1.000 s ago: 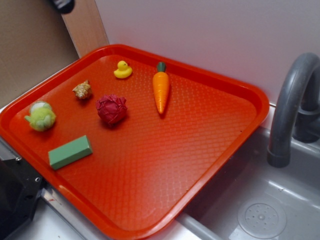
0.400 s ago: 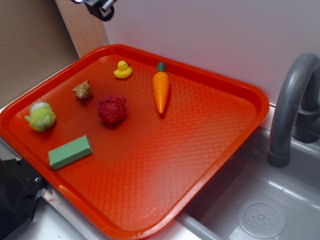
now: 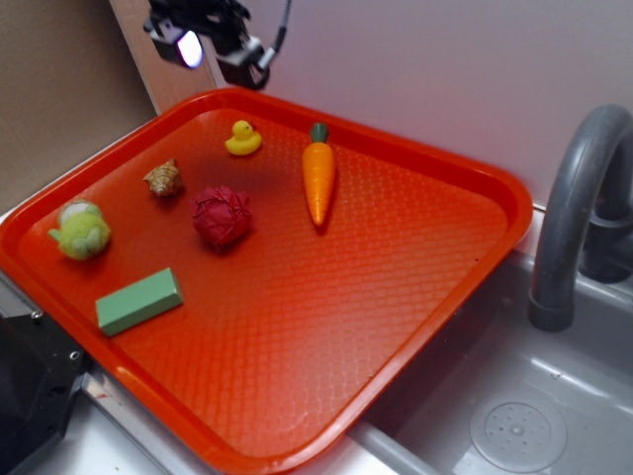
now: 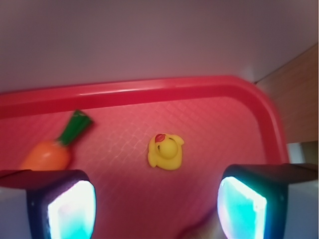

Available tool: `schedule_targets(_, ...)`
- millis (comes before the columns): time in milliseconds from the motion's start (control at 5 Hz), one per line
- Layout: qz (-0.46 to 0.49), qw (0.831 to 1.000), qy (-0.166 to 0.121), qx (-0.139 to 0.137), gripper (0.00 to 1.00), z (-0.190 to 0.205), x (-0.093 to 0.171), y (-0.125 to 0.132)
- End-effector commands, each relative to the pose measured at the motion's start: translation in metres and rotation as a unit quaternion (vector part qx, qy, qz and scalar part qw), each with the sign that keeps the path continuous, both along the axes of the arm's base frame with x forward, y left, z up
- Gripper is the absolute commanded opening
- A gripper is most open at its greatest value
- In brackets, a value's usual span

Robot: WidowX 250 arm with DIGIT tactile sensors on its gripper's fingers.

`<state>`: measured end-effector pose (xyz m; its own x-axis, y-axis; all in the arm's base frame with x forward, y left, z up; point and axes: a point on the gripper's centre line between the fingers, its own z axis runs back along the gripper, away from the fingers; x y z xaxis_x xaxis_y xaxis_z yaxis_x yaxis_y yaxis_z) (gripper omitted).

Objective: Grab the yellow duck.

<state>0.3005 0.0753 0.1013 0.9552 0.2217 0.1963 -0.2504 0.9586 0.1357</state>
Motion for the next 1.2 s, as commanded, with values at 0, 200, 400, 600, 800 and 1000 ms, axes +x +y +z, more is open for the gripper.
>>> schedule_targets(0,0.018,1.000,-0.009,0.022,1.00,-0.037,0.004,0.011)
schedule_targets(200,0.014,1.000,-0.018,0.018,1.00,-0.049,0.007,0.017)
schedule_targets(400,0.021,0.999,-0.041,0.027,1.00,-0.055,0.011,0.023)
schedule_targets(600,0.015,0.997,-0.068,0.027,0.11,-0.050,0.020,0.026)
schedule_targets(800,-0.012,0.996,-0.080,0.027,0.00,-0.037,0.016,0.023)
schedule_targets(1000,-0.041,0.997,-0.064,0.014,0.00,-0.040,0.010,0.008)
